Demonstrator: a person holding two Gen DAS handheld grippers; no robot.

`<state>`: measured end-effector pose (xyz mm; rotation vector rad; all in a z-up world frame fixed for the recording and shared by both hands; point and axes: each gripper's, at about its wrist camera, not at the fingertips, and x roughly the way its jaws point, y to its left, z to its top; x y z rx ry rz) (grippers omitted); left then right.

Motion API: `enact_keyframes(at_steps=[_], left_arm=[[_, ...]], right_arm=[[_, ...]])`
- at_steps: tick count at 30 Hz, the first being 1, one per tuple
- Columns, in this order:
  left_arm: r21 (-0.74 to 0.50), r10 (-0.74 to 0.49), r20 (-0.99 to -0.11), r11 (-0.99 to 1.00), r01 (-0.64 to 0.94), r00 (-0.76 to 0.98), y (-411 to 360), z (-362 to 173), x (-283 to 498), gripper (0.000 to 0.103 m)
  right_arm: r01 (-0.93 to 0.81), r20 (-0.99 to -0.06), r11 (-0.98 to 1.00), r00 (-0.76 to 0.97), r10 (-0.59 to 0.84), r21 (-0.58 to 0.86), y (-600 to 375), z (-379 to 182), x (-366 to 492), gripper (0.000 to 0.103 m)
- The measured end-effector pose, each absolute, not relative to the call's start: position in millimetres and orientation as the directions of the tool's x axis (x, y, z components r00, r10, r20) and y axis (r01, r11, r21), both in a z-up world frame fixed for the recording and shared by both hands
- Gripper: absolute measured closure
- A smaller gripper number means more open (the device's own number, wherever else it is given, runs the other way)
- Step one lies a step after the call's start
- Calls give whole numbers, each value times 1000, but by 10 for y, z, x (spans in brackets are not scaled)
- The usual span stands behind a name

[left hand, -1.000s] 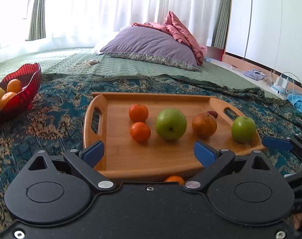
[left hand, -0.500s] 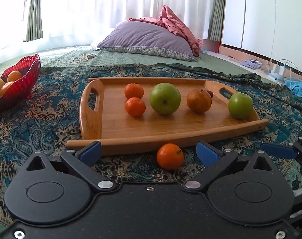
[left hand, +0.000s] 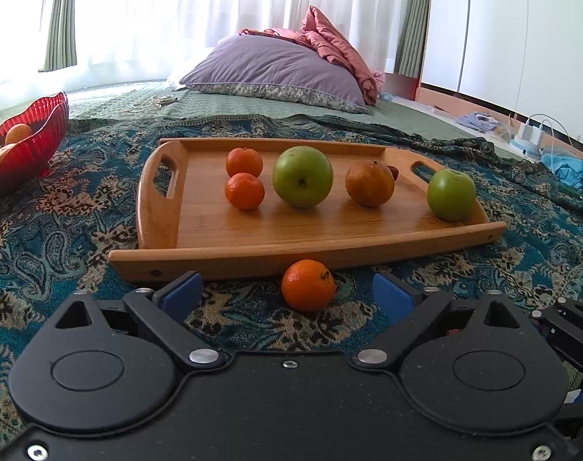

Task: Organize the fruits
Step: 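Grasp the last tangerine with the left gripper while the right grasps another red date, then carry the tangerine and date onto the tray while both grippers open to release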

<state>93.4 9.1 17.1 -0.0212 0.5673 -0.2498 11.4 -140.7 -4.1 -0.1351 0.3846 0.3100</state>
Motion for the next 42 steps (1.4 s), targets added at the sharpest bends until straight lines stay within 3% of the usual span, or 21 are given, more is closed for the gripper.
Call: enact_keyframes(at_steps=[7, 8, 17, 42], left_arm=[[-94, -257, -592, 963, 251, 764, 12, 121, 991, 71], [-94, -253, -599, 965, 246, 760, 1, 108, 1000, 72], [-107, -260, -593, 963, 245, 762, -1, 124, 982, 76], [-97, -267, -566, 961, 258, 780, -55, 207, 938, 76]], right_arm=[[-326, -394, 944, 875, 281, -51, -1401, -50, 100, 59], [-326, -395, 944, 874, 282, -48, -1401, -53, 102, 61], [-310, -404, 951, 872, 278, -13, -1450, -34, 134, 75], [-238, -361, 971, 906, 222, 0, -1548, 87, 206, 75]])
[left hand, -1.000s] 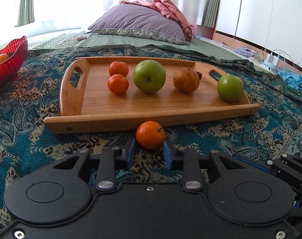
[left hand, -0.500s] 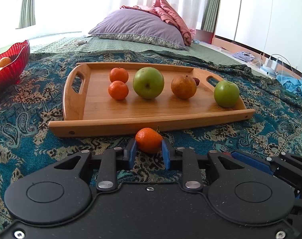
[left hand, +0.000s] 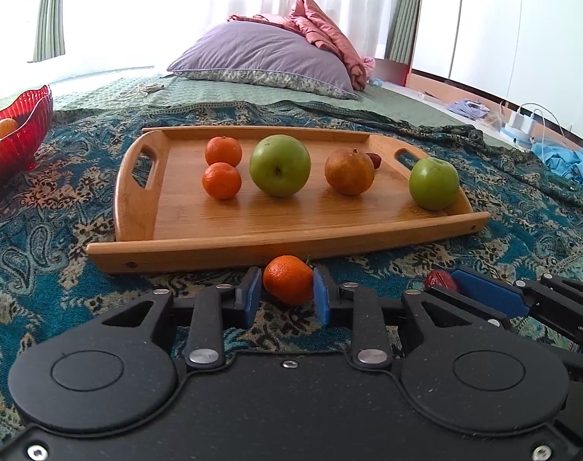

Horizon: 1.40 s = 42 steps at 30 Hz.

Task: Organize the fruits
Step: 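Carry the tangerine and date onto the tray while both grippers open to release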

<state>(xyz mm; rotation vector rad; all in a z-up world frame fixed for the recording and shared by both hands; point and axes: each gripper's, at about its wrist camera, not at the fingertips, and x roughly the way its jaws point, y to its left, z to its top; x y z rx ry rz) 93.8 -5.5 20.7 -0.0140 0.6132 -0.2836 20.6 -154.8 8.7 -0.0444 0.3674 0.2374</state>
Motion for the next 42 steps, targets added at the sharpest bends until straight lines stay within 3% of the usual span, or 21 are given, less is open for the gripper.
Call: enact_keyframes(at_steps=[8, 18, 32, 42], left_arm=[[-80, -237, -591, 968, 236, 771, -139, 111, 1055, 72], [-84, -222, -508, 974, 208, 833, -39, 345, 1047, 72], [-80, -166, -483, 986, 145, 860, 186, 594, 1525, 72], [-110, -138, -528, 990, 93, 838, 328, 621, 2094, 72]], right_arm=[[-213, -358, 977, 913, 197, -4, -1573, 100, 227, 75], [-167, -331, 986, 931, 152, -16, -1675, 185, 389, 75], [-79, -310, 996, 947, 84, 26, -1886, 466, 1048, 76], [-41, -412, 998, 909, 56, 46, -2032, 567, 1676, 75]])
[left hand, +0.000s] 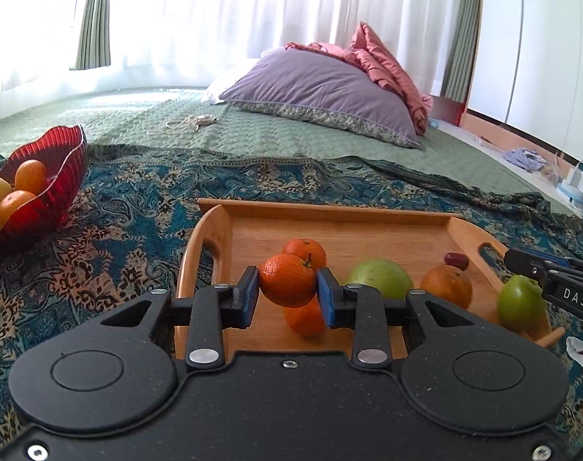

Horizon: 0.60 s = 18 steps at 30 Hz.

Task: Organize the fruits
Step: 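Carry the tangerine and date onto the tray while both grippers open to release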

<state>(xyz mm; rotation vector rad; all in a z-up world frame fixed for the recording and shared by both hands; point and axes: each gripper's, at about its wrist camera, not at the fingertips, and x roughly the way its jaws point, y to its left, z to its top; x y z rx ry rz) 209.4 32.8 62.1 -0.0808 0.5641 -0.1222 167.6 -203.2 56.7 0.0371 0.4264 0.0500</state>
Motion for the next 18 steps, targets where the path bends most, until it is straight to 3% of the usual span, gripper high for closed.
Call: enact_keyframes(at_steps=[7, 18], left_arm=[[-126, -126, -591, 990, 62, 797, 362, 516, 2488, 72], [-128, -113, -631, 991, 41, 767, 366, 402, 2697, 72]], right_arm=[[-7, -535, 991, 841, 80, 136, -2174, 524, 2126, 75], [-9, -622, 993, 778, 82, 120, -2144, 449, 2452, 75]])
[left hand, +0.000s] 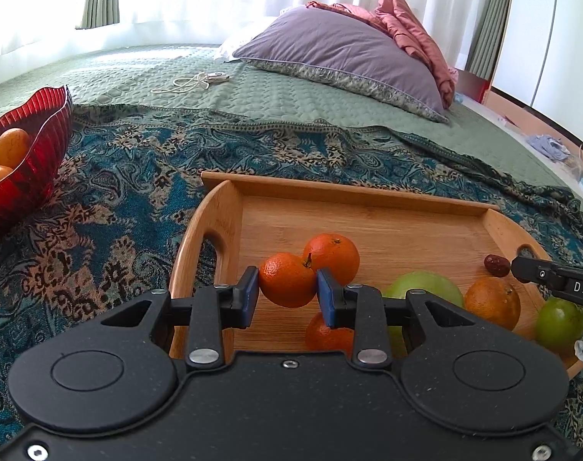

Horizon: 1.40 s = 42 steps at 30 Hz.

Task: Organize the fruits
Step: 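Carry the tangerine and date onto the tray while both grippers open to release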

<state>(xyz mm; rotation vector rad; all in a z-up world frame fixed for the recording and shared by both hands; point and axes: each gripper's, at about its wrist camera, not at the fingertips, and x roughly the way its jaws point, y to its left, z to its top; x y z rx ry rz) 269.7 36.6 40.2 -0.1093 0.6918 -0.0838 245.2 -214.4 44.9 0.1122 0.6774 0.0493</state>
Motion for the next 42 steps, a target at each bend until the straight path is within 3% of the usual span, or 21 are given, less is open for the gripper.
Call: enact_keyframes(at_steps=[42], left_arm=[[-112, -101, -668, 993, 35, 737, 387, 330, 3054, 72]], right_arm=[[9, -709, 993, 701, 75, 114, -2090, 321, 2853, 72]])
